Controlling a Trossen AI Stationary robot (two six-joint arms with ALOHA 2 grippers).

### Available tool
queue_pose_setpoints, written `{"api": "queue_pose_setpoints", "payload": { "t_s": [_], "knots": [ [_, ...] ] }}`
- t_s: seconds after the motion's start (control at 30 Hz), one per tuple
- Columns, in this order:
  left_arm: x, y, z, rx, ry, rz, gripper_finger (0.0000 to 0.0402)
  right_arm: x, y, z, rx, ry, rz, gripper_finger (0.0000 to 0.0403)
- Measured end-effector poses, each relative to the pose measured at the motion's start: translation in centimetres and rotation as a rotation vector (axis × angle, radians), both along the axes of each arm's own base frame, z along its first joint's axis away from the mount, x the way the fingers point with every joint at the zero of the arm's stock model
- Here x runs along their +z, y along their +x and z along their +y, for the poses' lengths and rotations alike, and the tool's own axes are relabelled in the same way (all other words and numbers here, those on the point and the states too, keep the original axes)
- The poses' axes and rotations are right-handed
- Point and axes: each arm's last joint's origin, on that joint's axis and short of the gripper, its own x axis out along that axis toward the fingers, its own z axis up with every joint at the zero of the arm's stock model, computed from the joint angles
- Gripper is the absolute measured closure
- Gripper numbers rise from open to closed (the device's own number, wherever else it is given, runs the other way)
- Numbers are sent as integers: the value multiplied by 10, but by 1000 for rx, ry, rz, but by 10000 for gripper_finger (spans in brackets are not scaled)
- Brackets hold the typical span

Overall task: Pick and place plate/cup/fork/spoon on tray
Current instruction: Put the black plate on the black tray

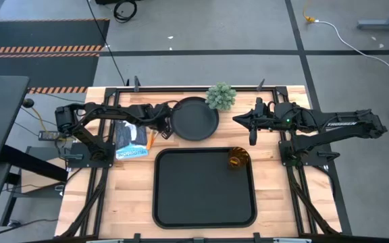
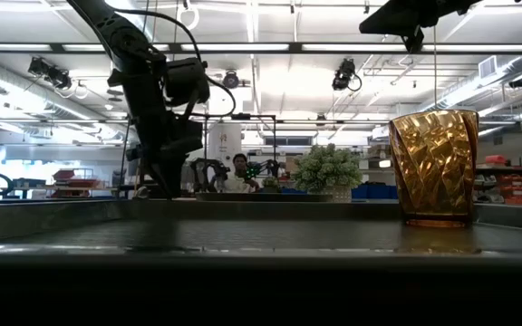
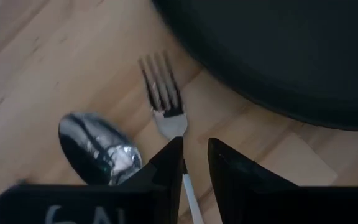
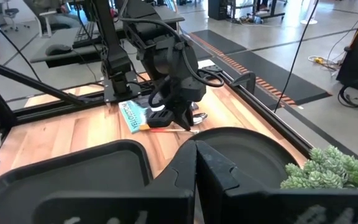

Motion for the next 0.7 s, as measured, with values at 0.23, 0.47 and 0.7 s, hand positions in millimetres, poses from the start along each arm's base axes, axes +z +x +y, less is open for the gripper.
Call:
{"api": "queue_pose_setpoints", "payload": {
  "t_s": [0.23,0.47,0.7],
  "knots": [
    [5,4,0,-78,54,-19,319,0,0,0,-9,23,-6,392],
    [9,4,-7,-195,98,25,319,0,0,0,-10,21,-9,392],
    [9,9,-24,-491,234,156,315,1,0,0,-10,22,-13,392]
  ]
}}
